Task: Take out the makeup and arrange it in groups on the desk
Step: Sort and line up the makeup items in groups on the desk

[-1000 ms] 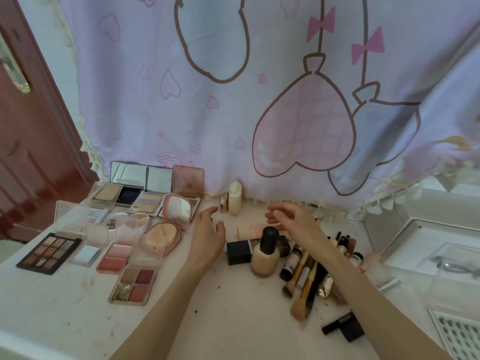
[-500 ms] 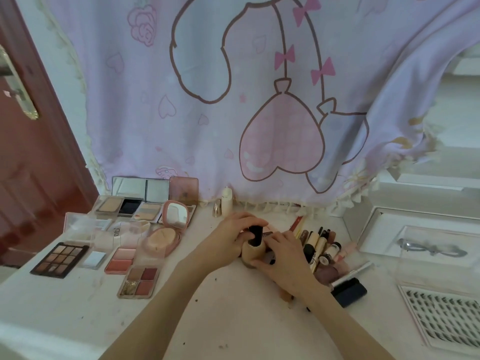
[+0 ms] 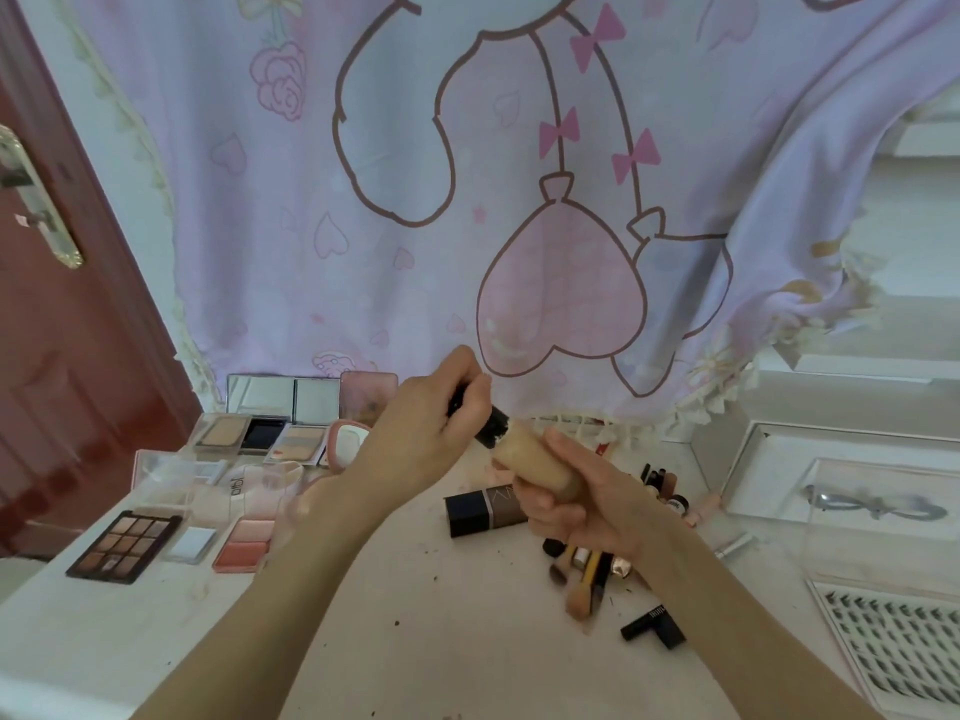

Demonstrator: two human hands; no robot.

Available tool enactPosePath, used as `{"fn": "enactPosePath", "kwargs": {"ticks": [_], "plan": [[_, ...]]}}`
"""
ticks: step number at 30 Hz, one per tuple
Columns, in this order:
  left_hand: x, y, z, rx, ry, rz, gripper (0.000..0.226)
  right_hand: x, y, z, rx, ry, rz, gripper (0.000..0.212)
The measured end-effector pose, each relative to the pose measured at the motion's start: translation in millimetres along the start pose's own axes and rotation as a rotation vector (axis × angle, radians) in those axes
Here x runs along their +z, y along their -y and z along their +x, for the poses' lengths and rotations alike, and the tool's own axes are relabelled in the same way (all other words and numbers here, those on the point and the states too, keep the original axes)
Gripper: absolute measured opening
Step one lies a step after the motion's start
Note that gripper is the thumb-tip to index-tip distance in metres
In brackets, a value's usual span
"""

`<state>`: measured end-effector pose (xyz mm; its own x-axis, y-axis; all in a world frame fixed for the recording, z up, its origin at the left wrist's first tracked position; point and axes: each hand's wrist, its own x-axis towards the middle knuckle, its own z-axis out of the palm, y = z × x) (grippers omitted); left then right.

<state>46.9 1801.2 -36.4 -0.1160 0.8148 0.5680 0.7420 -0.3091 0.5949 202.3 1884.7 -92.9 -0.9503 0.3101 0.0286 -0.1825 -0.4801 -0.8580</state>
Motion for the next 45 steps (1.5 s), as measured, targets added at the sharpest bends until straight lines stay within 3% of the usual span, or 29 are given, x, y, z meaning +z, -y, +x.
{"fn": "enactPosePath", "kwargs": {"ticks": [3, 6, 8, 10, 12, 14, 16, 19, 22, 26, 29, 33, 38, 40, 45], "plan": [[0.4, 2.2, 6.3, -0.089, 0.004, 0.035, 0.02, 9.7, 4.8, -1.6, -0.002, -0.083, -0.133, 0.052], [2.6, 14.5, 11.1, -0.258, 0.056, 0.174, 0.034, 20.1, 5.0, -2.5, -0.063, -0.45, -0.944, 0.028], [3.0, 23.2, 12.0, -0.407, 0.187, 0.248, 0.037, 22.1, -1.6, -1.3, -0.148, -0.512, -1.22, 0.031], [-1.4, 22.1, 12.6, -0.56, 0.225, 0.297, 0.049, 23.0, -8.8, 0.3, -0.162, -0.478, -1.1, 0.028], [-9.0, 19.0, 12.1, -0.599, 0.191, 0.309, 0.062, 20.5, -12.8, 0.8, -0.103, -0.453, -0.771, 0.035], [-14.0, 18.4, 8.6, -0.445, 0.186, 0.197, 0.057, 15.6, -15.1, -0.3, -0.069, -0.416, -0.433, 0.051], [-20.0, 13.8, 1.3, -0.244, 0.265, -0.041, 0.028, 9.2, -14.8, -2.0, -0.051, -0.352, -0.214, 0.046], [-22.6, 16.4, -4.5, -0.074, 0.325, -0.196, 0.026, 2.0, -10.9, -4.7, -0.013, -0.222, -0.005, 0.049], [-13.8, 18.1, -1.5, -0.109, 0.198, -0.111, 0.011, 1.4, -8.2, -3.5, -0.02, -0.191, -0.101, 0.056], [-5.3, 22.6, 8.8, -0.322, 0.095, 0.042, 0.045, 2.2, -10.5, 2.7, -0.029, -0.289, -0.278, 0.051], [-2.5, 24.3, 9.6, -0.271, 0.2, -0.212, 0.027, -6.2, -15.9, 7.1, -0.063, -0.277, -0.178, 0.047], [10.0, 47.8, 19.0, -0.144, 0.291, -0.489, 0.031, -27.4, -12.7, 14.8, -0.045, -0.242, -0.004, 0.041], [38.2, 64.0, 48.9, -0.306, -0.08, -0.484, 0.011, -47.4, 5.2, 38.0, -0.065, -0.265, -0.125, 0.035], [43.1, 74.0, 59.8, -0.278, -0.025, -0.531, 0.017, -52.6, 11.7, 49.0, -0.076, -0.27, -0.169, 0.035], [35.9, 111.9, 63.4, -0.163, 0.209, -0.907, 0.052, -64.9, 12.9, 70.0, -0.106, -0.272, -0.077, 0.028]]}}
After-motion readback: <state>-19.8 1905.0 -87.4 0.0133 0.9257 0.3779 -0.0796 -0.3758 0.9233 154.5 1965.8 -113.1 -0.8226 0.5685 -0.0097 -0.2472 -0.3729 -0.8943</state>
